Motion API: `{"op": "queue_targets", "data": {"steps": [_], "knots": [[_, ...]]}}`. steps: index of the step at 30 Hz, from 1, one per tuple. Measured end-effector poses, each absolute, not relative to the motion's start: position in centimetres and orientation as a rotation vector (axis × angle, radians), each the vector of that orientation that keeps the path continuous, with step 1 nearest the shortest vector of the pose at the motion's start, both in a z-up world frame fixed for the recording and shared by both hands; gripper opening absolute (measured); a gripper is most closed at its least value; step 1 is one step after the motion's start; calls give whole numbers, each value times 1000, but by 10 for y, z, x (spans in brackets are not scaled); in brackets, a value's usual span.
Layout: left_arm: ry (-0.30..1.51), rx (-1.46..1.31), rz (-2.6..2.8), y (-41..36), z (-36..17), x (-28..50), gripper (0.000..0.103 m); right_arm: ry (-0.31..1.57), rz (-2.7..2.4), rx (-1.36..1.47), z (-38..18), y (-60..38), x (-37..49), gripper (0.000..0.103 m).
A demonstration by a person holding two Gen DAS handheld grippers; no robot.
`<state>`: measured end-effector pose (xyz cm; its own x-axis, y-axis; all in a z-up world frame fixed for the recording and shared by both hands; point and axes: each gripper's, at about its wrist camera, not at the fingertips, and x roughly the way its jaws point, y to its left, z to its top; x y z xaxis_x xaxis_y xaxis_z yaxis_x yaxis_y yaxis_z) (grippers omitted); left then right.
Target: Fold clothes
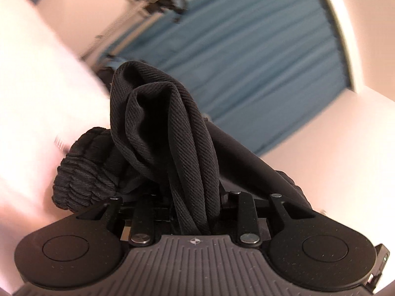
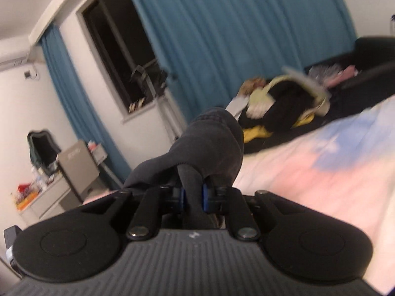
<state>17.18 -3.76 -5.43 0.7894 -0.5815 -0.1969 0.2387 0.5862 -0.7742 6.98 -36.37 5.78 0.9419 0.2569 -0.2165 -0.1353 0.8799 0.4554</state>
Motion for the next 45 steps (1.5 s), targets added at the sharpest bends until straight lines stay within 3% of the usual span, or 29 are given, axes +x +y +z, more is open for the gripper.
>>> {"op": "queue_targets", "data": {"steps": [7, 11, 16, 21, 25, 29, 32, 34, 37, 39, 45], "knots": [[455, -718, -668, -200, -11, 196, 33, 172, 62, 459, 91, -497, 5, 14], [522, -715, -781, -275, -41, 184, 33, 165, -32, 489, 74, -577, -32, 15], [667, -622, -841, -362, -96, 234, 33, 241, -110, 537, 14, -655, -66, 16], [704, -479, -910, -397, -165, 228, 35, 370, -219, 667, -85, -696, -74, 16], [650, -362, -950, -407, -173, 223, 39, 426, -258, 754, -155, -704, -84, 21], [684, -362, -934, -410, -168, 201, 42, 426, -264, 743, -158, -699, -84, 21], [733, -350, -928, -415, -147, 164, 61, 464, -274, 708, -141, -696, -85, 33], [767, -329, -936, -412, -141, 148, 80, 474, -295, 679, -124, -690, -87, 42], [757, -274, -937, -397, -129, 121, 95, 464, -305, 609, -99, -676, -97, 52], [724, -238, -893, -386, -119, 112, 100, 452, -314, 567, -85, -664, -105, 53], [633, -197, -817, -328, -74, 92, 100, 382, -294, 477, -32, -618, -120, 53]]}}
